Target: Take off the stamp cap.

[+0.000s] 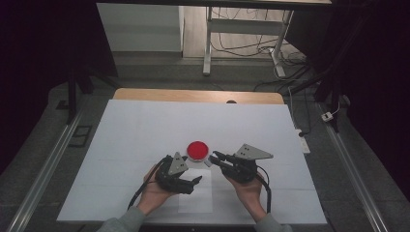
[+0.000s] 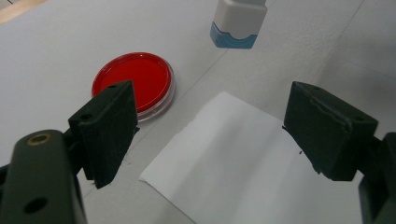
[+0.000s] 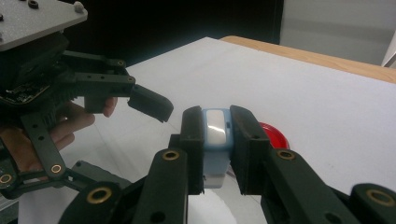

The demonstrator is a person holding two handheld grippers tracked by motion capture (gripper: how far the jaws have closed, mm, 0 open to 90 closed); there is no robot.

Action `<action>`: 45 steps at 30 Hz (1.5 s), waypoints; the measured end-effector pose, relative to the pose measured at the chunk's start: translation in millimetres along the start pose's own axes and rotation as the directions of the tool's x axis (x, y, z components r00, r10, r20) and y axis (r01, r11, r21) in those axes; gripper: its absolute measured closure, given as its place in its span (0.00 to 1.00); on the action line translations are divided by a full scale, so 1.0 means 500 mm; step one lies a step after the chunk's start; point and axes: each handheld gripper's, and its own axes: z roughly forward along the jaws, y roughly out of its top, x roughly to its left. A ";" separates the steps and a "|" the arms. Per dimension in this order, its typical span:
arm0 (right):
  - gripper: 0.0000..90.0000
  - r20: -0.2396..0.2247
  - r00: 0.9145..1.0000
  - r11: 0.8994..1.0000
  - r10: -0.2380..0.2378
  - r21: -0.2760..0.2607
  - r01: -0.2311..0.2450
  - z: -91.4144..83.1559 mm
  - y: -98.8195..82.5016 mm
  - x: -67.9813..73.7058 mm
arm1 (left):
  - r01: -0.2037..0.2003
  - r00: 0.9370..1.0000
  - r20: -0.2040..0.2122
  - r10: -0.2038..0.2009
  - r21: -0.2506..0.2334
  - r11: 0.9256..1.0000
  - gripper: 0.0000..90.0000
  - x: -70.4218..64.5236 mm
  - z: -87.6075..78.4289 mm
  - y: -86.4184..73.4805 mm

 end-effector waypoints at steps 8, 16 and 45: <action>0.84 0.003 1.000 1.000 -0.006 0.000 0.006 0.002 0.002 0.003 | -0.004 1.000 0.003 0.004 0.002 1.000 0.20 -0.002 0.010 0.007; 0.84 0.008 1.000 1.000 0.020 -0.021 -0.020 -0.002 0.003 -0.001 | -0.015 1.000 -0.009 0.015 -0.005 1.000 0.23 -0.006 0.017 0.012; 0.84 -0.008 0.998 0.998 0.056 -0.031 -0.056 0.010 -0.001 0.007 | -0.070 0.994 -0.080 0.069 -0.006 0.998 0.39 -0.024 0.051 0.024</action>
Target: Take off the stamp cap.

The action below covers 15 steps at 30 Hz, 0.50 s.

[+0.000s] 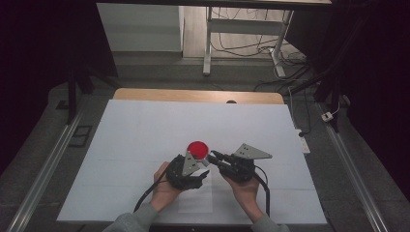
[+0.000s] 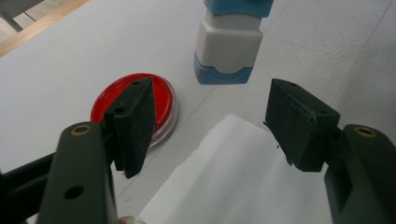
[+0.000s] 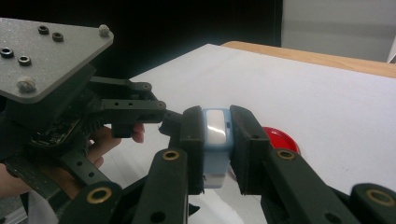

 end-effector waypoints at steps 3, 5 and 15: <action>0.84 -0.003 1.000 1.000 0.000 0.001 0.000 0.001 -0.001 0.000 | -0.005 1.000 -0.011 0.005 -0.001 1.000 0.41 -0.001 0.002 0.001; 0.84 -0.003 1.000 1.000 0.000 0.001 0.000 0.001 -0.001 0.000 | -0.009 1.000 -0.010 0.009 -0.002 1.000 0.41 -0.001 0.003 0.001; 0.84 -0.011 1.000 1.000 0.008 -0.002 -0.008 0.001 -0.001 0.000 | -0.024 0.999 -0.025 0.023 -0.012 1.000 0.47 -0.004 0.007 0.002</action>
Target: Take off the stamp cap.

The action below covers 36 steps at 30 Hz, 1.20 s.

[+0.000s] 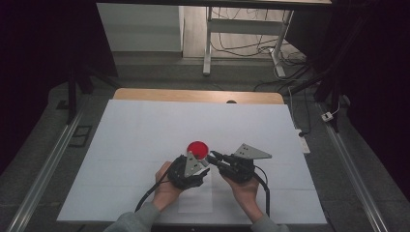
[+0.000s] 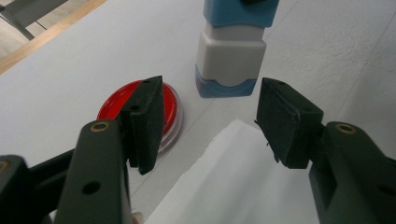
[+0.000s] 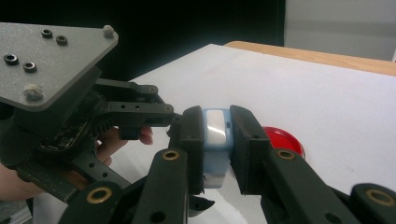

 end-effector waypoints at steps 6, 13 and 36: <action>0.84 -0.005 1.000 1.000 0.003 0.003 -0.003 0.001 -0.001 0.000 | -0.002 1.000 0.002 0.002 -0.007 1.000 0.52 -0.002 0.002 0.001; 0.84 -0.007 1.000 1.000 0.006 0.003 -0.006 0.002 -0.002 -0.001 | -0.008 1.000 0.008 0.008 -0.005 1.000 0.57 -0.002 0.003 0.000; 0.84 -0.007 1.000 1.000 0.015 0.004 -0.015 0.003 -0.005 -0.003 | -0.028 1.000 0.012 0.028 -0.012 1.000 0.70 -0.006 0.002 0.000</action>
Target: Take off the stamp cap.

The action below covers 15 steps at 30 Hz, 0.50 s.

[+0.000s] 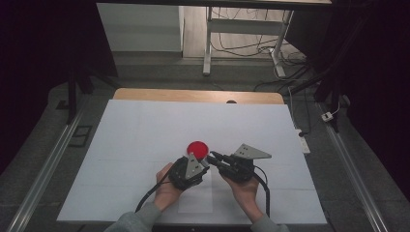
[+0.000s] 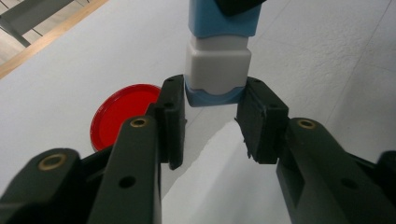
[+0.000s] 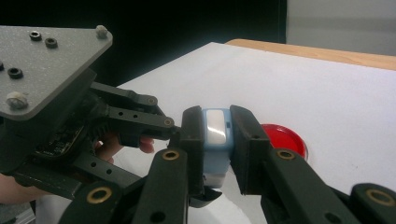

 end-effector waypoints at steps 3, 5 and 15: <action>0.84 0.000 1.000 1.000 0.000 0.000 0.000 0.000 0.000 0.000 | -0.001 1.000 0.000 0.001 0.001 1.000 0.71 0.000 0.000 0.000; 0.84 0.000 1.000 1.000 0.001 0.001 -0.001 0.001 -0.001 -0.001 | -0.001 1.000 0.000 0.001 0.002 1.000 0.71 0.000 0.001 0.000; 0.84 0.006 1.000 1.000 0.000 0.003 0.000 0.002 -0.002 0.000 | -0.005 1.000 0.002 0.005 0.010 1.000 0.72 0.000 0.001 -0.001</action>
